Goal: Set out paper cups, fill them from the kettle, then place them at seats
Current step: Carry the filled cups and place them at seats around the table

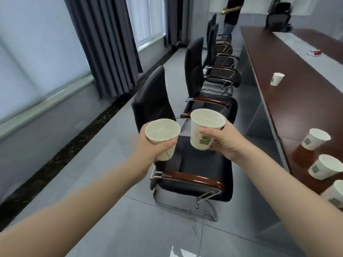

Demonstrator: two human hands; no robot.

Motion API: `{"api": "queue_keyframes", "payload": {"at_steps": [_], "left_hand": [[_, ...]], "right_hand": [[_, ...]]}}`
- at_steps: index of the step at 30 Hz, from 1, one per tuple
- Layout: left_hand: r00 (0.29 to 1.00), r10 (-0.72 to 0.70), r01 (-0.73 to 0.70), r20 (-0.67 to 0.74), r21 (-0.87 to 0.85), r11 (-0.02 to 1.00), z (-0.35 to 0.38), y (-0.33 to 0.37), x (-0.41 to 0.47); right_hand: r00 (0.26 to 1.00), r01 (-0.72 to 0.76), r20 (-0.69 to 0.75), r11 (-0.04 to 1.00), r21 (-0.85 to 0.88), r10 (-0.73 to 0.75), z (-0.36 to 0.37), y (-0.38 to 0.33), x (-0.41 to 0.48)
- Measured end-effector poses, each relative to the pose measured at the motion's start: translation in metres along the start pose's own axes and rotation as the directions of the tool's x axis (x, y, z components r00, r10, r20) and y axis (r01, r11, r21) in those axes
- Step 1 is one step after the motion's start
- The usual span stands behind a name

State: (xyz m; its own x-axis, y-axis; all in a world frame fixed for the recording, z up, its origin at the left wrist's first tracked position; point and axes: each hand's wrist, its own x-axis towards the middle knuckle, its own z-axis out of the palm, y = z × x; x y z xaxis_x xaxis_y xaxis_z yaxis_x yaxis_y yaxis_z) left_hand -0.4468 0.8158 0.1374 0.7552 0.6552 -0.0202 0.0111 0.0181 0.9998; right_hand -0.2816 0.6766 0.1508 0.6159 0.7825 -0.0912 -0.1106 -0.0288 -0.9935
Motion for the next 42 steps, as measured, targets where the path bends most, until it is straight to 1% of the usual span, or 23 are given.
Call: {"api": "queue_keyframes", "payload": {"at_steps": [6,9,13,17,21,26,30,33,36,38,42], "left_hand": [[0.998,0.009,-0.011,-0.068,-0.039,0.999,-0.128,0.035,0.022],[0.992,0.007,-0.013,-0.123,-0.048,0.999,-0.184,0.050,0.037],[0.985,0.006,-0.019,-0.170,-0.079,0.997,-0.236,0.061,0.063],[0.980,0.015,-0.039,-0.197,-0.120,0.992,-0.270,0.060,0.099],[0.975,0.013,-0.045,-0.223,-0.140,0.989,-0.300,0.053,0.153],[0.984,0.007,-0.034,-0.179,-0.149,0.988,-0.331,0.057,0.242],[0.990,0.018,-0.039,-0.143,-0.149,0.988,-0.348,0.064,0.307],[0.990,-0.001,-0.022,-0.143,-0.159,0.987,-0.362,0.065,0.354],[0.995,-0.008,-0.008,-0.099,-0.169,0.986,-0.377,0.061,0.407],[0.996,-0.004,-0.011,-0.087,-0.164,0.986,-0.382,0.057,0.424],[0.999,-0.023,0.017,-0.038,-0.159,0.987,-0.401,0.044,0.505]], "right_hand": [[0.995,0.027,0.098,0.998,0.056,-0.033,0.088,-0.050,0.060],[0.988,0.037,0.150,0.999,0.031,-0.042,0.124,-0.072,0.089],[0.987,0.040,0.157,0.999,0.004,-0.040,0.163,-0.091,0.127],[0.985,0.047,0.167,0.999,-0.010,-0.045,0.194,-0.098,0.170],[0.979,0.052,0.197,0.998,-0.040,-0.043,0.223,-0.097,0.228],[0.979,0.037,0.202,0.997,-0.062,-0.024,0.250,-0.101,0.312],[0.985,-0.005,0.170,0.999,-0.043,0.012,0.265,-0.102,0.376],[0.992,-0.009,0.126,1.000,-0.024,0.012,0.274,-0.103,0.422],[0.997,-0.005,0.074,1.000,-0.024,0.007,0.281,-0.102,0.471],[0.997,-0.013,0.077,1.000,-0.026,0.015,0.282,-0.099,0.488],[1.000,-0.008,-0.018,1.000,-0.027,0.007,0.283,-0.096,0.552]]}}
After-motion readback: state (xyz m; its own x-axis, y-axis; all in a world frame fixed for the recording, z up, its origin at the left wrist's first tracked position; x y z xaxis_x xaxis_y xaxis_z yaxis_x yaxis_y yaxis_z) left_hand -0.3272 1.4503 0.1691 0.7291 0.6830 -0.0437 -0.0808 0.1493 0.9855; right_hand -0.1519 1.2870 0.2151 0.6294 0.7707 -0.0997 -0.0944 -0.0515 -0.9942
